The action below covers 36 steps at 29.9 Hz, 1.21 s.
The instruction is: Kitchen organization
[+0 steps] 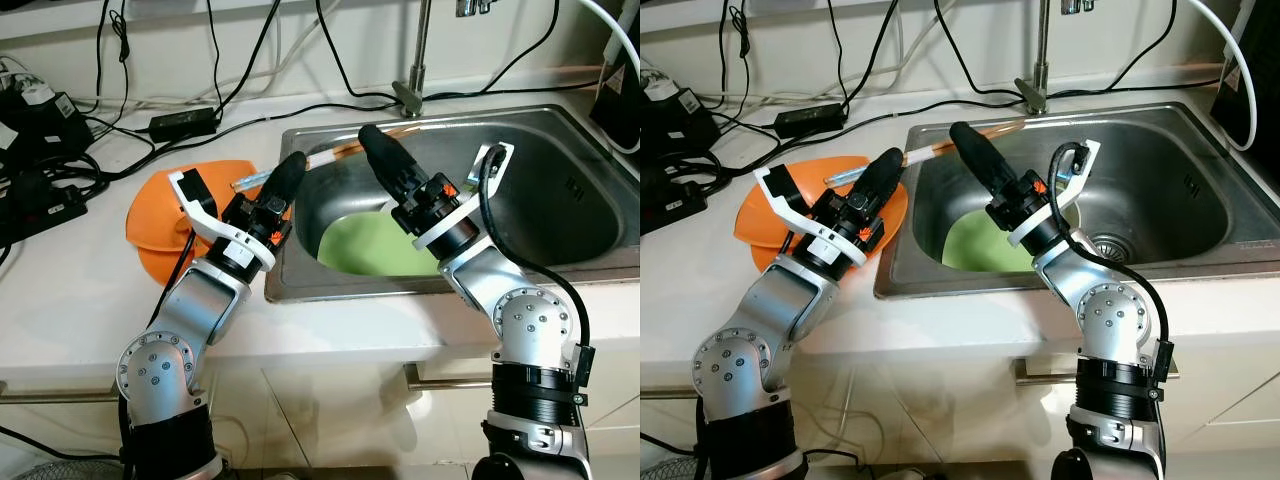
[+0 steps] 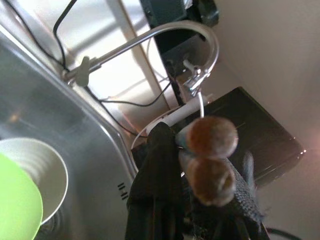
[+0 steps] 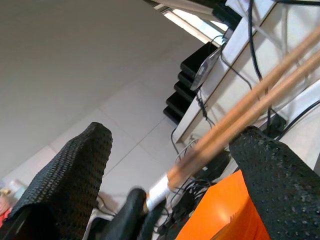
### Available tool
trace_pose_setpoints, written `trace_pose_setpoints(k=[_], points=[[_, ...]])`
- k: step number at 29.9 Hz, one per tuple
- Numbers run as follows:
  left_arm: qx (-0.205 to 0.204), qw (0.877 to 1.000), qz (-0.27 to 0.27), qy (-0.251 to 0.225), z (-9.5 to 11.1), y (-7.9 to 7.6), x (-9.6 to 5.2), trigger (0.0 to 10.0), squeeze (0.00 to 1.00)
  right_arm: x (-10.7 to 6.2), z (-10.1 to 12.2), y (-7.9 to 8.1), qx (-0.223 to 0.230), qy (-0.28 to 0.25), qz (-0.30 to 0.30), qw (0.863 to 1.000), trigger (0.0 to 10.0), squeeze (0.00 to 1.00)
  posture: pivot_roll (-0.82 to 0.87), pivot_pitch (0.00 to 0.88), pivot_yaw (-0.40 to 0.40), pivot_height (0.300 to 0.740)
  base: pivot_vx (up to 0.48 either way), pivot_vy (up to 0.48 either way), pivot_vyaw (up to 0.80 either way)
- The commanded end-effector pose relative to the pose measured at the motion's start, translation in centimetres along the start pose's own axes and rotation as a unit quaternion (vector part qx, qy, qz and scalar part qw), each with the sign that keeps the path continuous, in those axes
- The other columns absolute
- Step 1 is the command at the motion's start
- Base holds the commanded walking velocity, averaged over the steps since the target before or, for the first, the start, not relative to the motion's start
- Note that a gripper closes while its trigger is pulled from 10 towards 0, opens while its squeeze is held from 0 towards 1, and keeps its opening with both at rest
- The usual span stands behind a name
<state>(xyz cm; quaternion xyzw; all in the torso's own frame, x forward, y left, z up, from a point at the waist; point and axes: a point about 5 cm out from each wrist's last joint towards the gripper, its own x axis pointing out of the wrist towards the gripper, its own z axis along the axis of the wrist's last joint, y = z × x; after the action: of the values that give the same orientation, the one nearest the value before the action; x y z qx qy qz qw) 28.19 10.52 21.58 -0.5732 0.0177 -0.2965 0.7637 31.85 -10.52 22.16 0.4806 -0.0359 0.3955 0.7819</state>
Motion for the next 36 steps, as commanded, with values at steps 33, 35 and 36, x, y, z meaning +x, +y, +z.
trace_pose_setpoints(k=[33,35,36], points=[[-0.012,0.999,0.008,0.037,-0.9,0.3,0.0,1.5,0.00,2.0,-0.1,-0.8,0.035,-0.030,-0.056,0.997,0.0,0.00,-0.04,0.000,0.150,0.740,0.000,0.000,0.00],[0.009,0.999,0.016,0.042,-0.6,0.6,0.0,4.7,0.00,2.0,-0.1,-0.8,0.029,-0.032,-0.065,0.997,0.0,0.00,-0.04,0.000,0.151,0.740,0.000,0.000,0.00],[0.014,0.999,0.019,0.043,-0.6,0.7,0.1,6.2,0.00,2.0,-0.1,-0.8,0.028,-0.033,-0.066,0.997,0.0,0.00,-0.04,0.000,0.152,0.740,0.000,0.000,0.00]])
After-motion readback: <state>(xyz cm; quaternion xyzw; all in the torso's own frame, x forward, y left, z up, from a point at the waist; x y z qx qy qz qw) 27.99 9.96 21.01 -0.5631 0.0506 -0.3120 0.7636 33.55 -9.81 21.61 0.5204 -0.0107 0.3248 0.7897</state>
